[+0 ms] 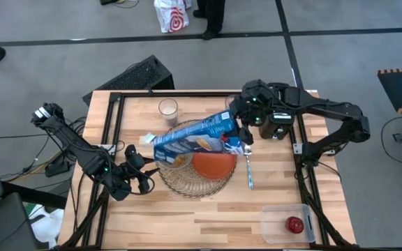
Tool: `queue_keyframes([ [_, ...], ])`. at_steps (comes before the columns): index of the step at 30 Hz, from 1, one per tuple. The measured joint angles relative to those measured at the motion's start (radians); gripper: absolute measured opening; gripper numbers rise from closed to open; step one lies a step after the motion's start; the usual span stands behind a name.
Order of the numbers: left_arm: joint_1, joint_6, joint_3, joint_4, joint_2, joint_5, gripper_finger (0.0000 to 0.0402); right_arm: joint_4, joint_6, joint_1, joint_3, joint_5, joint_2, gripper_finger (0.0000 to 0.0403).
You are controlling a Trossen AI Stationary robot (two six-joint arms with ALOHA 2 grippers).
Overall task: Arrange a breakfast setting
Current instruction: Pour the cereal into the gray bowl
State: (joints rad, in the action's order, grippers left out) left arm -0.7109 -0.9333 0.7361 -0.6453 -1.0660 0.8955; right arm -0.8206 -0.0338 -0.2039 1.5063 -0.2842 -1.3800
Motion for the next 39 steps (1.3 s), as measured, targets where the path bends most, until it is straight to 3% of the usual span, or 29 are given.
queue_keyframes([
  [13, 0.0, -0.005, 0.0, 0.0, 0.0, 0.0, 0.0169, -0.006, -0.023, 0.018, 0.046, -0.001, -0.004, 0.0305],
  [26, 0.0, -0.006, 0.0, 0.008, 0.0, -0.025, 0.0169, -0.106, -0.055, 0.019, 0.15, 0.003, -0.112, 0.0305],
  [39, 0.0, 0.0, 0.0, 0.008, 0.0, -0.026, 0.0169, -0.109, -0.054, 0.018, 0.159, 0.002, -0.104, 0.0305],
])
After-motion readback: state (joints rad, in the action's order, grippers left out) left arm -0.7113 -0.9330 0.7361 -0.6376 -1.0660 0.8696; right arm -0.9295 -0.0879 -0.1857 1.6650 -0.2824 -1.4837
